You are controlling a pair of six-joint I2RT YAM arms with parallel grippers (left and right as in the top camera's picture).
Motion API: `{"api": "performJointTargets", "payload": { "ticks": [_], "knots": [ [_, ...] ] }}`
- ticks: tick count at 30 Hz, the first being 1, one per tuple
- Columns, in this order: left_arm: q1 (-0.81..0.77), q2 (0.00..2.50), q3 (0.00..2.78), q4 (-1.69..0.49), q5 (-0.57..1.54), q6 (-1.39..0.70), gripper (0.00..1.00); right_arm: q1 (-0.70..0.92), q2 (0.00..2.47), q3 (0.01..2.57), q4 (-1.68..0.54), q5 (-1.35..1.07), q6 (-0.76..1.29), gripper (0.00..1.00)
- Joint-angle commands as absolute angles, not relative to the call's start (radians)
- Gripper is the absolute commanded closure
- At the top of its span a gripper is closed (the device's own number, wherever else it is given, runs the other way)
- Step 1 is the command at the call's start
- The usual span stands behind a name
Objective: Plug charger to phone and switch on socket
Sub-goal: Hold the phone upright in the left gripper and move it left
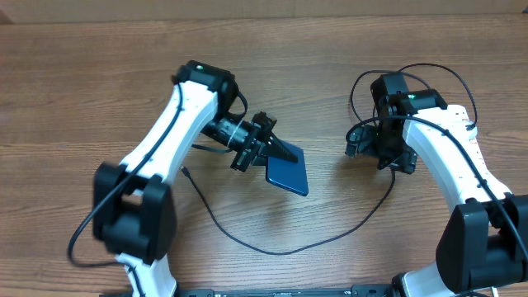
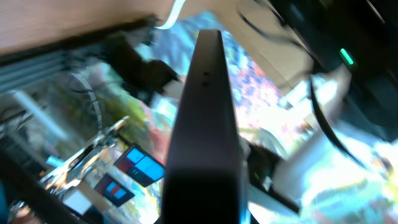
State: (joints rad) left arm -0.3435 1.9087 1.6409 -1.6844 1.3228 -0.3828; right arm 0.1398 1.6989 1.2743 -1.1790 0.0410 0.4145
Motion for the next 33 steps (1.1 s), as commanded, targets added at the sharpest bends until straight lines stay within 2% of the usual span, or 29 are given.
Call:
{"api": "performJointTargets", "payload": {
  "ticks": [1, 13, 22, 33],
  "knots": [
    [-0.341, 1.84, 1.658, -1.691, 1.445, -0.467, 0.96, 0.139, 1.681, 1.289, -1.148, 0.062, 0.41, 0.0],
    [-0.34, 1.831, 1.658, -1.691, 1.5, -0.633, 0.96, 0.139, 1.681, 1.289, -0.996, 0.062, 0.411, 0.0],
    [-0.34, 1.831, 1.658, -1.691, 1.516, -0.781, 0.96, 0.139, 1.681, 1.289, -0.988, 0.062, 0.411, 0.0],
    [-0.34, 1.831, 1.658, -1.691, 1.517, -0.829, 0.96, 0.139, 1.681, 1.289, -0.988, 0.062, 0.411, 0.0]
  ]
}}
